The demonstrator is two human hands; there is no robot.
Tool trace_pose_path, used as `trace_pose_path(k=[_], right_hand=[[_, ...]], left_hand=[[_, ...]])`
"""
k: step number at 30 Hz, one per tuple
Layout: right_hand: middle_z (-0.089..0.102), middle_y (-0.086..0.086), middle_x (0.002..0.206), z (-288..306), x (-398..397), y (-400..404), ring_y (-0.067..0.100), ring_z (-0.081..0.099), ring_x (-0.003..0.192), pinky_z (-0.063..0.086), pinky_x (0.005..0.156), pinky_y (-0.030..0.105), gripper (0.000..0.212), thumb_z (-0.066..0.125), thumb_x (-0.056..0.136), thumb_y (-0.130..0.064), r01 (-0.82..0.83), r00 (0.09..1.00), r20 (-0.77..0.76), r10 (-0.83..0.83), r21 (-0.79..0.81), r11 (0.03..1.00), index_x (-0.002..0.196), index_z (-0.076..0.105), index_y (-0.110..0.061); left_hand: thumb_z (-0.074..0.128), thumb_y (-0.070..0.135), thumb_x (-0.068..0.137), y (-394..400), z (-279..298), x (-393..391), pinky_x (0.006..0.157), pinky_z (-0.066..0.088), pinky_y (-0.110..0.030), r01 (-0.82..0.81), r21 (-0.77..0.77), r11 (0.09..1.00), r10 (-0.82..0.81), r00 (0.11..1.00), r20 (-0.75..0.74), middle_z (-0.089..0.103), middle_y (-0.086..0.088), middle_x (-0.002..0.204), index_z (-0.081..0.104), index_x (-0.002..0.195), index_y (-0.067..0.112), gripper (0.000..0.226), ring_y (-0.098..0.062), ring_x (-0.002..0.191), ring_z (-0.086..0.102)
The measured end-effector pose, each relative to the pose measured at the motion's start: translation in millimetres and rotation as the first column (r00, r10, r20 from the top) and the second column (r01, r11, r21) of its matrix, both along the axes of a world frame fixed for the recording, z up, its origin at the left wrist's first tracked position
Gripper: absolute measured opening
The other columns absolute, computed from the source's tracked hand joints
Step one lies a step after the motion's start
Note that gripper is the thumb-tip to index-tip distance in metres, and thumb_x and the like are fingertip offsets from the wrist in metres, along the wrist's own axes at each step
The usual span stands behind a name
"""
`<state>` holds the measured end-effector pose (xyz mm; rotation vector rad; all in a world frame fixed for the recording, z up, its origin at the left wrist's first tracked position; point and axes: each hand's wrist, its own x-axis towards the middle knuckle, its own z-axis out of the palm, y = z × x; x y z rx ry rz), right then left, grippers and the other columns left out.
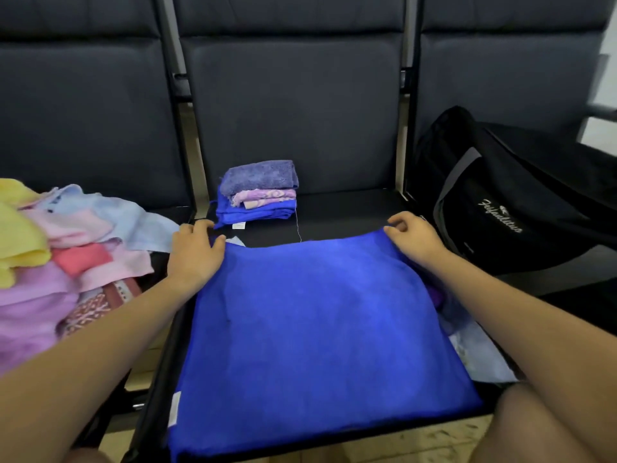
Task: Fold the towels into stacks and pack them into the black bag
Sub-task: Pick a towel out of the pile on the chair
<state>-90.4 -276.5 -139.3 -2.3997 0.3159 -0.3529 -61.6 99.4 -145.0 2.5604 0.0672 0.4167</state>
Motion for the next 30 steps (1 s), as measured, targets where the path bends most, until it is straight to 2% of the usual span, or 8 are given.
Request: trace_pose_path(k=[5, 9, 12, 14, 17, 20, 24, 30], right_hand=[[0.064, -0.002, 0.090, 17, -27, -1, 0.017, 0.060, 0.094, 0.043, 0.082, 0.026, 0.008, 0.058, 0.092, -0.019, 0.015, 0.992, 0.119, -0.037, 0.178, 0.984, 0.096, 0.065, -0.018], [0.061, -0.003, 0.071, 39, -64, 33, 0.008, 0.055, 0.065, 0.044, 0.066, 0.023, 0.017, 0.057, 0.091, -0.011, -0.203, 0.976, 0.140, 0.168, 0.287, 0.936, 0.078, 0.065, -0.020], [0.058, -0.005, 0.062, 49, -104, 61, 0.001, 0.048, 0.052, 0.040, 0.057, 0.021, 0.015, 0.061, 0.090, -0.013, -0.440, 0.898, 0.055, 0.437, 0.159, 0.884, 0.077, 0.068, -0.013], [0.052, -0.009, 0.055, 48, -131, 75, 0.003, 0.042, 0.049, 0.035, 0.054, 0.018, 0.020, 0.065, 0.090, -0.022, -0.580, 0.814, -0.011, 0.581, 0.040, 0.814, 0.071, 0.065, -0.015], [0.045, -0.012, 0.052, 40, -165, 88, 0.005, 0.042, 0.053, 0.032, 0.053, 0.015, 0.029, 0.066, 0.085, -0.042, -0.757, 0.648, -0.104, 0.754, -0.197, 0.623, 0.066, 0.055, -0.022], [0.050, -0.009, 0.069, 32, -187, 91, 0.008, 0.047, 0.067, 0.039, 0.060, 0.026, 0.033, 0.068, 0.078, -0.053, -0.835, 0.532, -0.261, 0.806, -0.320, 0.447, 0.077, 0.054, -0.023], [0.046, -0.014, 0.087, 18, -194, 89, 0.002, 0.035, 0.079, 0.026, 0.063, 0.027, 0.032, 0.068, 0.082, -0.046, -0.841, 0.481, -0.326, 0.814, -0.434, 0.324, 0.096, 0.054, -0.021], [0.052, -0.009, 0.084, 14, -190, 88, 0.005, 0.040, 0.075, 0.026, 0.056, 0.020, 0.017, 0.064, 0.087, -0.035, -0.827, 0.490, -0.273, 0.827, -0.446, 0.343, 0.093, 0.059, -0.020]], left_hand=[[0.055, 0.025, 0.092, -18, 13, -40, 0.102, 0.038, -0.039, 0.170, -0.035, 0.985, -0.167, 0.983, 0.072, 0.058, -0.013, 0.119, 0.058, 0.122, 0.015, 0.032, -0.029, 0.116, 0.049], [0.057, 0.022, 0.092, -46, 30, -100, 0.084, 0.042, -0.018, 0.452, -0.065, 0.889, -0.452, 0.892, 0.027, 0.056, 0.007, 0.102, 0.061, 0.106, 0.024, 0.015, -0.009, 0.095, 0.056], [0.059, 0.027, 0.091, -60, 40, -143, 0.069, 0.040, -0.013, 0.602, -0.023, 0.798, -0.602, 0.797, -0.051, 0.056, 0.014, 0.090, 0.061, 0.090, 0.028, 0.003, -0.006, 0.080, 0.054], [0.062, 0.032, 0.090, -62, 42, -166, 0.066, 0.038, -0.013, 0.682, 0.018, 0.731, -0.678, 0.729, -0.098, 0.054, 0.014, 0.082, 0.057, 0.082, 0.031, 0.008, -0.004, 0.076, 0.052], [0.063, 0.040, 0.087, -58, 34, -190, 0.064, 0.036, -0.014, 0.774, 0.124, 0.621, -0.744, 0.632, -0.217, 0.051, 0.014, 0.079, 0.053, 0.080, 0.034, 0.014, 0.002, 0.077, 0.048], [0.063, 0.044, 0.087, -50, 18, -198, 0.069, 0.039, -0.019, 0.822, 0.201, 0.533, -0.760, 0.569, -0.314, 0.049, 0.012, 0.087, 0.054, 0.087, 0.032, 0.015, -0.004, 0.085, 0.048], [0.061, 0.040, 0.089, -45, 9, -192, 0.073, 0.042, -0.028, 0.851, 0.206, 0.482, -0.790, 0.524, -0.318, 0.046, 0.011, 0.089, 0.051, 0.089, 0.033, 0.012, -0.007, 0.087, 0.046], [0.055, 0.053, 0.085, -49, 9, -183, 0.071, 0.043, -0.028, 0.876, 0.207, 0.436, -0.807, 0.482, -0.341, 0.045, 0.012, 0.088, 0.046, 0.084, 0.035, 0.020, -0.007, 0.083, 0.045]])
